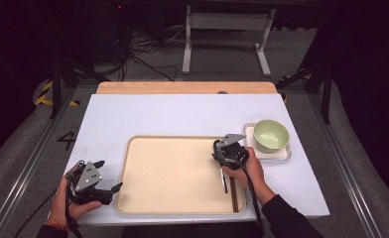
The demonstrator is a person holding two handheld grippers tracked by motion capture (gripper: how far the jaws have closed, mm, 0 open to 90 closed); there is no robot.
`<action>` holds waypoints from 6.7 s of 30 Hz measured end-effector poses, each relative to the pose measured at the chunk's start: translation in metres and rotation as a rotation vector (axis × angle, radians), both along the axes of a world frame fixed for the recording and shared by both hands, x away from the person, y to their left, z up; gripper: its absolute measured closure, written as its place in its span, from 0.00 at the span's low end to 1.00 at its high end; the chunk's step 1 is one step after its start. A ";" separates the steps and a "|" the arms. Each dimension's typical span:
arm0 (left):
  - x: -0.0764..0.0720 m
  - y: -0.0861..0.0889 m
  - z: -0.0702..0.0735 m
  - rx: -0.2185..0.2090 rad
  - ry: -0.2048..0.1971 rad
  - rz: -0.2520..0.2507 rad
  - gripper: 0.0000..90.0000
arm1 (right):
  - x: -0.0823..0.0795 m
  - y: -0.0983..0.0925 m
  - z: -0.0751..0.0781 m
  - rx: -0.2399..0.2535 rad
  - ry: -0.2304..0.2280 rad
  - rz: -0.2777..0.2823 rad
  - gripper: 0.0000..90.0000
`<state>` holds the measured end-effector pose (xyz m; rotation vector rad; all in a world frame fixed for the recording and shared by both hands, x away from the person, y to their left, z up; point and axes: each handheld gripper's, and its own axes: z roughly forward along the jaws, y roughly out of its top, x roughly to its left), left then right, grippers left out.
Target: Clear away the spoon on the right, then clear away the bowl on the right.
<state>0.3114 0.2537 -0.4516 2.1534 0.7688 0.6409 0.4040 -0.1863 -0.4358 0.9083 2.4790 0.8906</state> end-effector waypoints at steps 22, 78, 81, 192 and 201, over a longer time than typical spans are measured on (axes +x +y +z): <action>-0.004 0.004 -0.003 0.009 0.000 0.001 0.11 | -0.017 -0.055 0.052 0.111 -0.139 0.000 0.61; -0.002 0.000 -0.003 0.031 0.002 -0.001 0.11 | 0.037 -0.218 0.012 0.351 0.123 -0.571 0.42; -0.002 0.000 -0.003 0.031 0.001 -0.001 0.11 | 0.038 -0.215 0.009 0.355 0.144 -0.554 0.45; -0.004 0.008 0.002 -0.009 -0.023 0.024 0.11 | 0.004 -0.185 0.068 0.476 -0.214 -0.505 0.92; -0.005 0.011 0.002 -0.015 -0.027 0.036 0.11 | 0.007 -0.156 0.069 0.468 -0.195 -0.419 0.91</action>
